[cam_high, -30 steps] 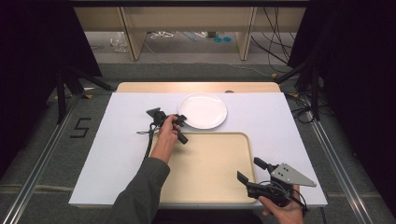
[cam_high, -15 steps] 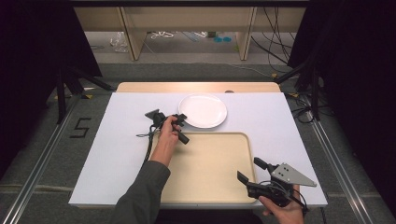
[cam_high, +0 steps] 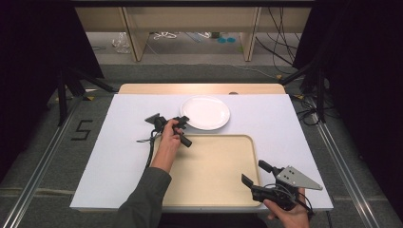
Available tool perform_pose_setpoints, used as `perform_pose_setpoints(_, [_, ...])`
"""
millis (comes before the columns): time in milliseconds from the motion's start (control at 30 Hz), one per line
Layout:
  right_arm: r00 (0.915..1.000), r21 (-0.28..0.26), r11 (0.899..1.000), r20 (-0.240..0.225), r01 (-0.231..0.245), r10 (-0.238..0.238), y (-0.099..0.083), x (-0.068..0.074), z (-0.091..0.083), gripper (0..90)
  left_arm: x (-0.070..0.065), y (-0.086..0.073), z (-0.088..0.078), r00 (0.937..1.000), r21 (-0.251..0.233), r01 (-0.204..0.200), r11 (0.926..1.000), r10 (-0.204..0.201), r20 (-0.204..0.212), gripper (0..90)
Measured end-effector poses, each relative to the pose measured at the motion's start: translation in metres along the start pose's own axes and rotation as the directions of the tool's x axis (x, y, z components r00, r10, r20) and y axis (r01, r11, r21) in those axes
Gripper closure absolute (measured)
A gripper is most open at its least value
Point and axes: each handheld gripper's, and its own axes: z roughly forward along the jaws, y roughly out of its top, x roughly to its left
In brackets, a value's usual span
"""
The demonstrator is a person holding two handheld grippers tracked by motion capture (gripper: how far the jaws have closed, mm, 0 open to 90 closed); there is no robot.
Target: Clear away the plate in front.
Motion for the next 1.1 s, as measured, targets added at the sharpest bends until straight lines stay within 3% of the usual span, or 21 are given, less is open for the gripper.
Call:
perform_pose_setpoints(67, [1.0, 0.001, 1.0, 0.001, 0.004, -0.004, 0.0, 0.0, 0.0, 21.7, 0.001, 0.001, -0.003, 0.9999, -0.004, 0.009, 1.0, -0.009, 0.009, 82.6])
perform_pose_setpoints(133, [0.9999, -0.031, 1.0, -0.01, 0.005, -0.006, -0.001, 0.0, 0.002, 21.7, 0.001, 0.002, -0.006, 0.9998, -0.009, 0.01, 0.9999, -0.01, 0.019, 82.2])
perform_pose_setpoints(333, [0.9999, -0.023, 1.0, -0.01, -0.003, 0.002, -0.001, 0.0, 0.001, 21.6, 0.002, 0.0, -0.014, 0.9991, -0.013, 0.017, 0.9998, -0.016, 0.038, 80.6])
perform_pose_setpoints(467, [1.0, -0.032, 0.999, -0.004, 0.003, -0.003, -0.001, 0.0, 0.002, 21.6, 0.004, -0.003, -0.024, 0.9965, -0.006, 0.04, 0.9992, -0.04, 0.074, 79.6])
perform_pose_setpoints(533, [1.0, -0.033, 0.999, -0.005, 0.002, -0.002, -0.001, -0.001, 0.002, 21.7, 0.004, -0.003, -0.028, 0.9962, -0.009, 0.059, 0.9982, -0.058, 0.065, 79.8])
perform_pose_setpoints(567, [0.9999, -0.003, 1.0, 0.011, 0.009, -0.009, -0.001, -0.001, 0.0, 21.7, 0.004, -0.003, -0.029, 0.9955, -0.017, 0.058, 0.9982, -0.056, 0.077, 79.7])
perform_pose_setpoints(600, [0.9999, -0.009, 1.0, 0.01, 0.01, -0.01, -0.001, -0.002, 0.0, 21.7, 0.004, -0.003, -0.029, 0.9955, -0.017, 0.058, 0.9982, -0.056, 0.077, 79.7])
perform_pose_setpoints(700, [0.9999, -0.015, 1.0, 0.008, 0.007, -0.007, -0.001, -0.002, 0.001, 21.6, 0.003, -0.003, -0.035, 0.9924, -0.022, 0.064, 0.9977, -0.061, 0.107, 79.8])
perform_pose_setpoints(733, [1.0, -0.01, 1.0, 0.004, 0.004, -0.004, -0.001, -0.001, 0.001, 21.6, 0.004, -0.003, -0.04, 0.9888, -0.023, 0.091, 0.9956, -0.088, 0.121, 79.6])
perform_pose_setpoints(833, [0.9999, -0.016, 1.0, 0.014, 0.007, -0.007, -0.001, -0.002, 0.001, 21.6, 0.005, -0.003, -0.048, 0.9842, -0.025, 0.105, 0.9942, -0.1, 0.146, 79.2])
perform_pose_setpoints(900, [0.9999, -0.004, 1.0, 0.013, -0.001, 0.001, -0.001, -0.002, 0.001, 21.6, 0.005, -0.003, -0.05, 0.9836, -0.021, 0.096, 0.9952, -0.091, 0.155, 79.1])
perform_pose_setpoints(933, [1.0, -0.03, 1.0, 0.0, -0.005, 0.005, -0.001, -0.002, 0.002, 21.6, 0.004, -0.003, -0.053, 0.9811, -0.027, 0.107, 0.9939, -0.102, 0.164, 78.9])
perform_pose_setpoints(1000, [1.0, -0.015, 1.0, 0.007, 0.0, 0.0, -0.001, -0.002, 0.001, 21.6, 0.002, -0.003, -0.057, 0.9775, -0.033, 0.105, 0.9939, -0.097, 0.187, 78.8])
perform_pose_setpoints(1033, [0.9999, -0.01, 1.0, 0.011, -0.001, 0.001, -0.001, -0.002, 0.001, 21.6, 0.002, -0.003, -0.06, 0.9797, -0.033, 0.103, 0.9941, -0.096, 0.176, 79.0])
perform_pose_setpoints(1100, [0.9998, -0.005, 1.0, 0.017, 0.003, -0.003, -0.001, -0.003, 0.0, 21.6, 0.003, -0.003, -0.065, 0.9775, -0.039, 0.106, 0.9936, -0.097, 0.187, 78.8])
